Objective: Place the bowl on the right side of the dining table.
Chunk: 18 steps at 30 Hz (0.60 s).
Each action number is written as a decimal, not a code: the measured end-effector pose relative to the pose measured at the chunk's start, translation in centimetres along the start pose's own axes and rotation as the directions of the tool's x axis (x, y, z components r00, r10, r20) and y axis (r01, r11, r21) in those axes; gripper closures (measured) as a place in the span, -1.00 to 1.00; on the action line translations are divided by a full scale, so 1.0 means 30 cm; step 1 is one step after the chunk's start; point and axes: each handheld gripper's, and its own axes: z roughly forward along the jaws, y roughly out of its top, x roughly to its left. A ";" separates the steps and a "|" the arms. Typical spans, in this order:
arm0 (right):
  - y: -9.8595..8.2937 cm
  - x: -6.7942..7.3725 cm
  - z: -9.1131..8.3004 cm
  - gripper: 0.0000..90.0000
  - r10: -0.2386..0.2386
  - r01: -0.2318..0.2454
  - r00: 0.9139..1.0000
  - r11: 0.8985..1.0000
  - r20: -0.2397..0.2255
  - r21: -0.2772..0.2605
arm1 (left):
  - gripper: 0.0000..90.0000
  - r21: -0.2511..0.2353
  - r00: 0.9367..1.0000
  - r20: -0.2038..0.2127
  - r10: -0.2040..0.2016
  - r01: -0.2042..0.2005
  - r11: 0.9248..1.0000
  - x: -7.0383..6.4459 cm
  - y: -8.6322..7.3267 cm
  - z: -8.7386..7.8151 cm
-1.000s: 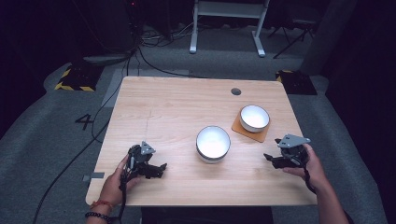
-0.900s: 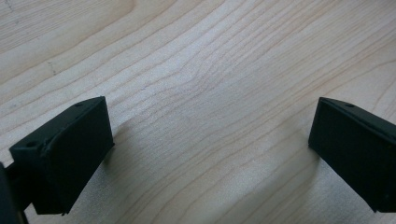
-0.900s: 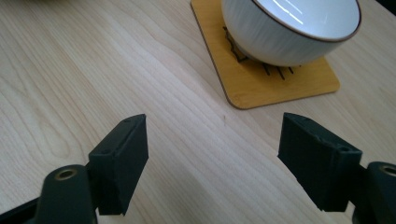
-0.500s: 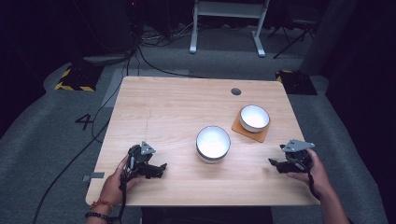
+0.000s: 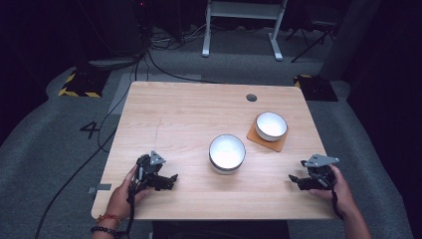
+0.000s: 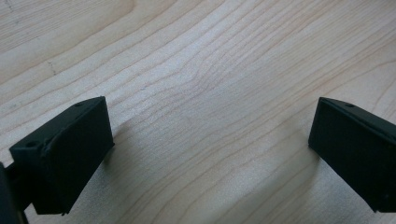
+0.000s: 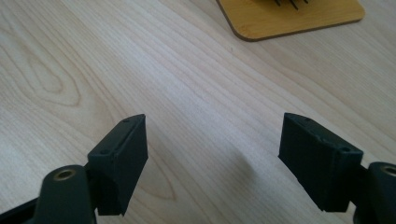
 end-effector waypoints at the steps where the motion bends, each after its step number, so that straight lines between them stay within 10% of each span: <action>1: -0.004 -0.001 -0.001 -0.47 0.005 -0.005 1.000 1.000 -0.005 -0.001 | -1.00 0.000 1.000 0.000 0.000 0.000 1.000 0.000 0.000 0.000; 18: -0.093 -0.035 -0.027 -0.50 0.077 -0.078 0.997 0.996 -0.022 -0.043 | -1.00 0.000 1.000 -0.001 0.000 0.000 1.000 0.000 0.000 0.000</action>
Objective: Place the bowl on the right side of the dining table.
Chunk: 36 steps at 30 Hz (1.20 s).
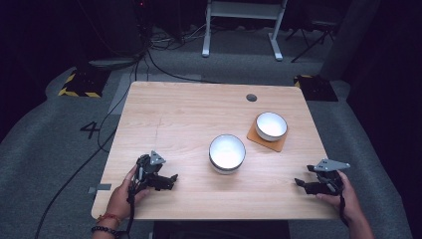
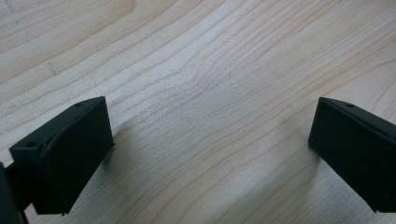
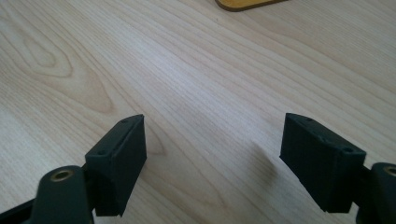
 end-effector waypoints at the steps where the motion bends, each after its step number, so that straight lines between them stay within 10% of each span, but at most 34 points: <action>1: 0.000 0.000 0.000 -0.50 0.000 0.000 1.000 1.000 0.000 0.000 | -1.00 0.000 1.000 0.000 0.000 0.000 1.000 0.000 0.000 0.000; 16: -0.074 -0.033 -0.019 -0.56 0.088 -0.089 0.996 0.994 -0.016 -0.056 | -1.00 0.000 1.000 0.000 0.000 0.000 1.000 0.000 0.000 0.000; 36: -0.077 -0.032 -0.017 -0.57 0.090 -0.090 0.996 0.994 -0.015 -0.065 | -1.00 0.000 1.000 0.001 0.000 0.000 1.000 0.000 0.000 0.000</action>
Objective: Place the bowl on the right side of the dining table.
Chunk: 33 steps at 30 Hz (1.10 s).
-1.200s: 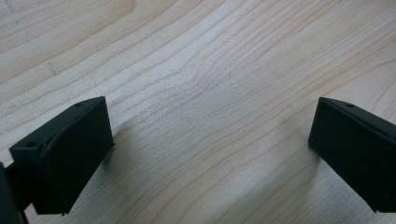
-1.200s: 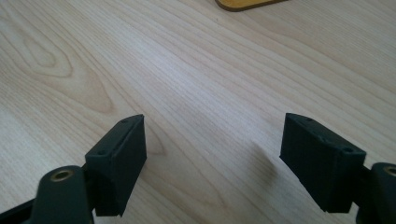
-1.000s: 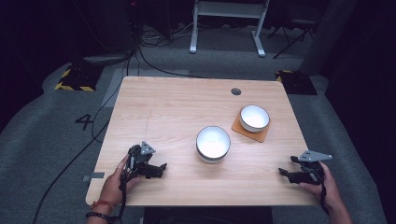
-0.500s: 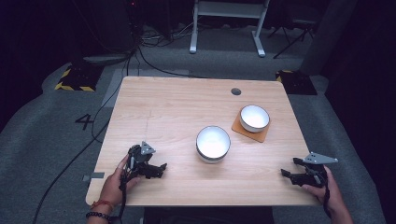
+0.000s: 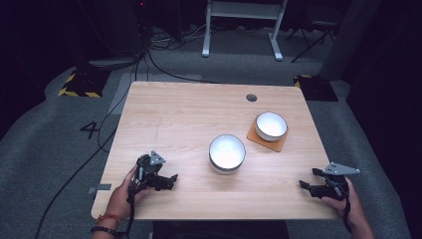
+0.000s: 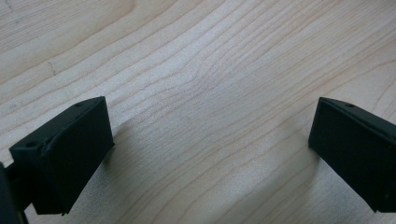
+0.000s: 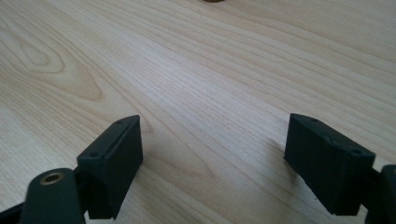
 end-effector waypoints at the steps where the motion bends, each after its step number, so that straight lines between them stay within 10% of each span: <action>1: 0.000 0.000 0.000 -0.57 0.000 0.000 1.000 1.000 0.000 0.000 | -1.00 0.000 1.000 0.000 0.000 0.000 1.000 0.000 0.000 0.000; 33: 0.000 0.002 -0.001 -0.55 -0.005 0.005 1.000 1.000 -0.009 -0.003 | -1.00 0.000 1.000 0.000 0.000 0.000 1.000 0.000 0.000 0.000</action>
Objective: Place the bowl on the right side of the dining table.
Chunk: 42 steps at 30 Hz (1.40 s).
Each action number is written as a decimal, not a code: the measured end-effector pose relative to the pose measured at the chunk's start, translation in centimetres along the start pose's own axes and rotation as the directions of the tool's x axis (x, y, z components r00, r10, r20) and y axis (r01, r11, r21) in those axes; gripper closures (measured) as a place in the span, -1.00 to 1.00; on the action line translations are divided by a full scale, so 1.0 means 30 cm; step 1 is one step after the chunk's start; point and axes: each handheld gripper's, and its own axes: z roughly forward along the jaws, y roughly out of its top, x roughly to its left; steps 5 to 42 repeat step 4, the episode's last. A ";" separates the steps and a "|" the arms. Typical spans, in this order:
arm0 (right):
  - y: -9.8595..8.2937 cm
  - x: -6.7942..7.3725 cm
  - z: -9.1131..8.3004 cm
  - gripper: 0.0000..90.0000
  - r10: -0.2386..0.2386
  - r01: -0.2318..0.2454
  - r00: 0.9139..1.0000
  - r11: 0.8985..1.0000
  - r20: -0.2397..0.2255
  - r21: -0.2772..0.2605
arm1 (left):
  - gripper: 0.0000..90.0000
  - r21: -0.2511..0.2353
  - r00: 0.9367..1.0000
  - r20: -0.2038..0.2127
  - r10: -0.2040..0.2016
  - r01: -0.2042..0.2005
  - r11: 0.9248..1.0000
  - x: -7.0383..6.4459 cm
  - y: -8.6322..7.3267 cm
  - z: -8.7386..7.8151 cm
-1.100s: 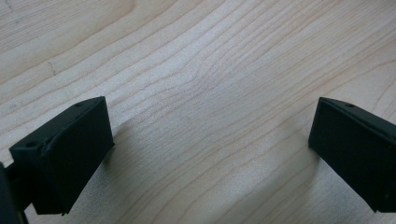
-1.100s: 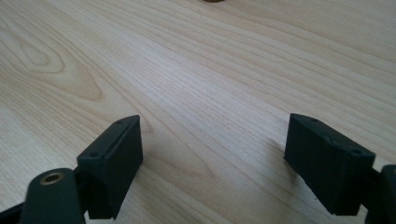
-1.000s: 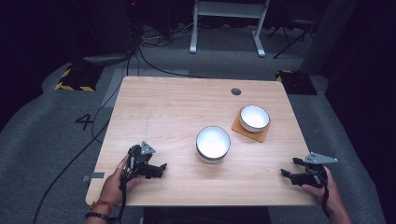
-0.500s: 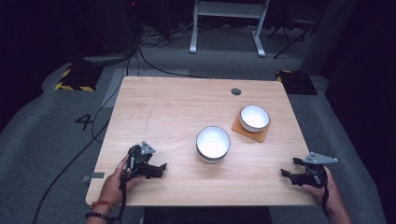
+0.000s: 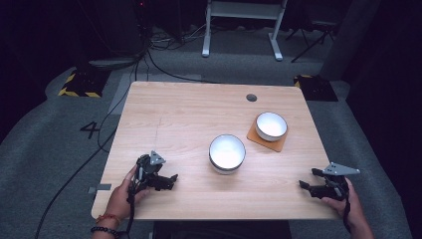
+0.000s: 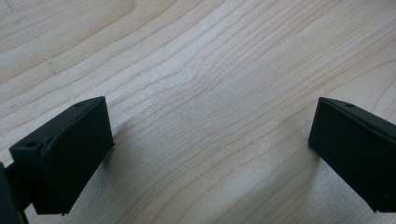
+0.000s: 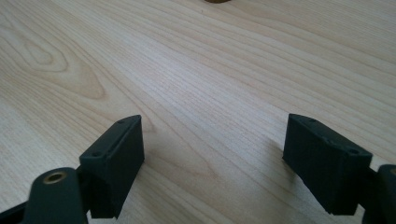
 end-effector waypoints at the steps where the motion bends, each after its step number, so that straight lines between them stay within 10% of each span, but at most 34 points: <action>1: 0.000 0.000 0.000 -0.55 0.001 -0.001 1.000 1.000 -0.001 -0.001 | -1.00 0.000 1.000 0.000 0.000 0.000 1.000 0.000 0.000 0.000; 42: 0.000 0.000 0.000 -0.55 0.002 -0.002 1.000 1.000 0.000 0.000 | -1.00 0.000 1.000 0.000 0.000 0.000 1.000 0.000 0.000 0.000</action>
